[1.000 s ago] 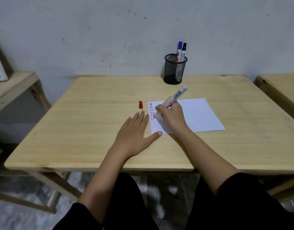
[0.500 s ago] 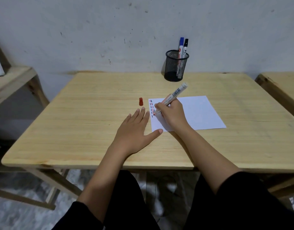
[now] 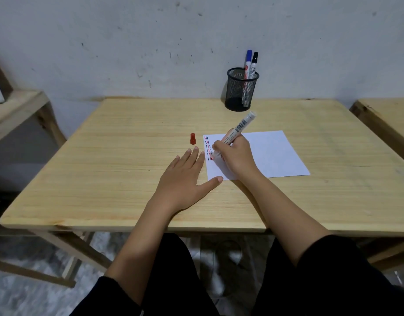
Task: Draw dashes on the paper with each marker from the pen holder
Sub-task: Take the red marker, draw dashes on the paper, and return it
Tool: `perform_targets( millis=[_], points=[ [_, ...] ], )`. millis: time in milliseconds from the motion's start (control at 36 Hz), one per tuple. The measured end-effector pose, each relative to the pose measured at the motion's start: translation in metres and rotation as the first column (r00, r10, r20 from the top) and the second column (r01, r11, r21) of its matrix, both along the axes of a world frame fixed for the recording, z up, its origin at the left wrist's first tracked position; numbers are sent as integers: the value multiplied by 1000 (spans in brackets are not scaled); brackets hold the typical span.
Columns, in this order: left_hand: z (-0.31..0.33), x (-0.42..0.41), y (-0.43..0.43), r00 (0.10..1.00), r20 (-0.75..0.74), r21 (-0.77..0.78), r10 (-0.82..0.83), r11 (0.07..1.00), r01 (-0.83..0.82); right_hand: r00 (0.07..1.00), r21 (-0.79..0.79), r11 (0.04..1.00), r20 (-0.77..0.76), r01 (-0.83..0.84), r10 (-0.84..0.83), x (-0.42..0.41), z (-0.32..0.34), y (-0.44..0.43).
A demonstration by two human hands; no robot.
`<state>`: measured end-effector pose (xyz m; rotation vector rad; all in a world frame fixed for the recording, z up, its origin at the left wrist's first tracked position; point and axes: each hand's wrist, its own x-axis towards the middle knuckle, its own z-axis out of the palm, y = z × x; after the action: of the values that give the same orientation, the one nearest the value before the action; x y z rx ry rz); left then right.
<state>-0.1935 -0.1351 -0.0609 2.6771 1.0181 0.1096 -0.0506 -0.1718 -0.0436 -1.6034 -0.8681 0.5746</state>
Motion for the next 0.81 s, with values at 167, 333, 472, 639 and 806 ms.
perform_targets(
  millis=[167, 333, 472, 639, 806],
  points=[
    [-1, 0, 0, 1000, 11, 2, 4, 1000, -4, 1000, 2, 1000, 3, 7, -7, 1, -1, 0],
    [-2, 0, 1, 999, 48, 0, 4, 1000, -4, 981, 48, 994, -170, 102, -93, 8, 2, -4],
    [12, 0, 5, 914, 369, -244, 171, 966, -82, 919, 134, 984, -390, 120, -59, 28, 10, -11],
    [36, 14, 30, 713, 585, -417, 386, 897, -143, 764, 308, 934, -642, 183, 62, 54, 28, -15],
    [34, 33, 63, 864, 430, -274, 262, 950, -152, 704, 382, 905, -694, 186, 148, 66, 47, -20]
  ],
)
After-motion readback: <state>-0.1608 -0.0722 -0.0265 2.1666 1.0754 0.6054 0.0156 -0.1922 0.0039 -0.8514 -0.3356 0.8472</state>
